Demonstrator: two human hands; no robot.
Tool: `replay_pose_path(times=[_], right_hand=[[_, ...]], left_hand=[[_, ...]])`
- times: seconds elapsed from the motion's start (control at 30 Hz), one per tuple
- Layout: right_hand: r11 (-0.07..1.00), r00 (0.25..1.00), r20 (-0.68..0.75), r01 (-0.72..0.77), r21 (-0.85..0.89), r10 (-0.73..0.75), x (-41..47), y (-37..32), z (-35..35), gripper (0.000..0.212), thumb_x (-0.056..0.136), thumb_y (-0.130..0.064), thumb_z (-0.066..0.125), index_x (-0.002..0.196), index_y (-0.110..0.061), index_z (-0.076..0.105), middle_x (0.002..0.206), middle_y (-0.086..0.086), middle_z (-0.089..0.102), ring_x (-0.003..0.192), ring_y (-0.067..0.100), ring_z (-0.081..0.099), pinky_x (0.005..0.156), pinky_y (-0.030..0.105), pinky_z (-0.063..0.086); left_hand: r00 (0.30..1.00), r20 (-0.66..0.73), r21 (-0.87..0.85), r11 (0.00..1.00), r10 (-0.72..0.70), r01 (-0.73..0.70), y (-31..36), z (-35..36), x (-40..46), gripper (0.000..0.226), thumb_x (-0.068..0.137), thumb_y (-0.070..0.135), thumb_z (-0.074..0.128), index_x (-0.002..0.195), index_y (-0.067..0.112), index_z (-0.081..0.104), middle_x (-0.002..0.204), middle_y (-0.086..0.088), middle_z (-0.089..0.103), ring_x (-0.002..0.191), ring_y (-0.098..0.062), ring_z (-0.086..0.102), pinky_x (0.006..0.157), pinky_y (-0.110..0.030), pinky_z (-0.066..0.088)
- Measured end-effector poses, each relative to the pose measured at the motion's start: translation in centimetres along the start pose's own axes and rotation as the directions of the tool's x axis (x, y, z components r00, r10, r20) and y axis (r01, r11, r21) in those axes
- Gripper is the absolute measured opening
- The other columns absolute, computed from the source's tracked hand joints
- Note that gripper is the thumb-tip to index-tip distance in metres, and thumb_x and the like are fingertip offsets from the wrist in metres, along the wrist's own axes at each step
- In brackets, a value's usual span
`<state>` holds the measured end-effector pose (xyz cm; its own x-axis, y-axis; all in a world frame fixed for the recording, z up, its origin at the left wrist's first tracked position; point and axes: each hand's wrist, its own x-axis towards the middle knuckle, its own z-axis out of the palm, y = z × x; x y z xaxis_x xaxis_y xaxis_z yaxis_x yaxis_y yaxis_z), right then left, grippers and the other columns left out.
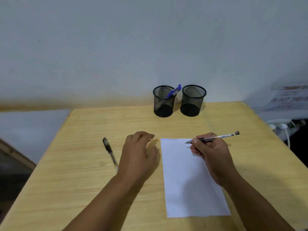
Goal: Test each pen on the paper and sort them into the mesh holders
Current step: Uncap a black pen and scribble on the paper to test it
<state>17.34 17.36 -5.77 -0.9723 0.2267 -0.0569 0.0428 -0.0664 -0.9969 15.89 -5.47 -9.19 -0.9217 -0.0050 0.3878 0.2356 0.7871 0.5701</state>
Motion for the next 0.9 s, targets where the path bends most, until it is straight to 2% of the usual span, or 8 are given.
replay_pose_path(times=[0.1, 0.2, 0.33, 0.43, 0.5, 0.63, 0.77, 0.9], right_hand=[[1.000, 1.000, 0.007, -0.004, 0.008, 0.004, -0.5, -0.4, -0.1, 0.005, 0.089, -0.005, 0.069, 0.086, -0.010, 0.067, 0.073, 0.010, 0.074, 0.070, 0.019, 0.070, 0.076, 0.038, 0.056], [1.000, 1.000, 0.014, -0.006, 0.002, 0.006, -0.8, -0.8, -0.1, 0.005, 0.089, -0.007, 0.069, 0.086, -0.011, 0.067, 0.072, 0.009, 0.074, 0.070, 0.019, 0.071, 0.080, 0.042, 0.057], [1.000, 1.000, 0.021, -0.009, -0.012, 0.009, -1.3, -1.1, 0.0, 0.005, 0.090, -0.009, 0.069, 0.086, -0.012, 0.068, 0.074, 0.010, 0.075, 0.072, 0.020, 0.073, 0.083, 0.045, 0.058], [1.000, 0.999, 0.035, -0.006, -0.025, 0.007, -1.6, -1.2, 0.1, 0.007, 0.090, -0.008, 0.068, 0.086, -0.014, 0.068, 0.078, 0.009, 0.076, 0.075, 0.021, 0.073, 0.083, 0.045, 0.058], [1.000, 0.999, 0.039, -0.008, -0.023, 0.009, -1.8, -1.4, 0.1, 0.009, 0.090, -0.007, 0.069, 0.087, -0.015, 0.068, 0.079, 0.009, 0.076, 0.076, 0.022, 0.073, 0.082, 0.044, 0.058], [0.999, 0.999, 0.034, 0.026, -0.036, -0.025, -2.0, -2.0, 0.5, 0.012, 0.086, -0.007, 0.074, 0.089, -0.016, 0.066, 0.080, 0.006, 0.077, 0.076, 0.026, 0.072, 0.077, 0.041, 0.059], [0.995, 0.995, 0.069, 0.073, -0.067, -0.068, -2.3, -2.5, 1.2, 0.011, 0.083, -0.007, 0.077, 0.085, -0.015, 0.070, 0.077, 0.006, 0.076, 0.073, 0.022, 0.071, 0.070, 0.031, 0.060], [0.991, 0.990, 0.094, 0.110, -0.081, -0.103, -2.4, -2.7, 1.6, 0.010, 0.082, -0.007, 0.078, 0.085, -0.013, 0.070, 0.074, 0.003, 0.075, 0.066, 0.013, 0.069, 0.062, 0.020, 0.054]], left_hand=[[0.995, -0.020, 0.161, 0.982, -0.100, 0.102, -0.9, -1.0, 1.9, 0.044, 0.081, 0.033, 0.057, 0.124, 0.034, 0.054, 0.120, 0.016, 0.055, 0.109, -0.013, 0.043, 0.086, -0.027, 0.032], [0.984, 0.042, 0.277, 0.948, -0.173, 0.155, -1.4, -1.6, 2.6, 0.050, 0.082, 0.037, 0.050, 0.131, 0.029, 0.053, 0.125, 0.010, 0.055, 0.114, -0.020, 0.043, 0.082, -0.028, 0.019], [0.976, 0.110, 0.279, 0.948, -0.188, 0.151, -0.8, -2.2, 2.6, 0.023, 0.088, 0.035, 0.047, 0.101, 0.034, 0.066, 0.106, 0.013, 0.057, 0.103, -0.018, 0.045, 0.077, -0.027, 0.015], [0.977, 0.078, 0.304, 0.938, -0.197, 0.165, -0.2, -2.7, 2.5, 0.020, 0.093, 0.036, 0.051, 0.102, 0.036, 0.069, 0.107, 0.017, 0.060, 0.105, -0.015, 0.047, 0.073, -0.024, 0.006], [0.984, 0.065, 0.274, 0.951, -0.168, 0.145, 0.3, -2.9, 2.3, 0.017, 0.092, 0.037, 0.053, 0.101, 0.038, 0.068, 0.102, 0.019, 0.062, 0.102, -0.014, 0.048, 0.076, -0.028, 0.013], [0.989, 0.107, 0.041, 0.994, -0.105, 0.101, 1.2, -3.2, 1.7, 0.013, 0.091, 0.032, 0.059, 0.099, 0.039, 0.067, 0.090, 0.023, 0.065, 0.097, -0.011, 0.048, 0.086, -0.037, 0.038], [0.991, 0.125, -0.070, 0.996, -0.043, 0.052, 2.5, -3.2, 1.1, 0.012, 0.091, 0.032, 0.066, 0.098, 0.041, 0.067, 0.089, 0.027, 0.064, 0.096, -0.007, 0.047, 0.088, -0.032, 0.036], [0.992, 0.121, -0.124, 0.992, 0.024, -0.009, 3.8, -3.3, 0.6, 0.014, 0.090, 0.031, 0.069, 0.098, 0.042, 0.067, 0.089, 0.028, 0.063, 0.095, -0.006, 0.047, 0.087, -0.031, 0.038]])
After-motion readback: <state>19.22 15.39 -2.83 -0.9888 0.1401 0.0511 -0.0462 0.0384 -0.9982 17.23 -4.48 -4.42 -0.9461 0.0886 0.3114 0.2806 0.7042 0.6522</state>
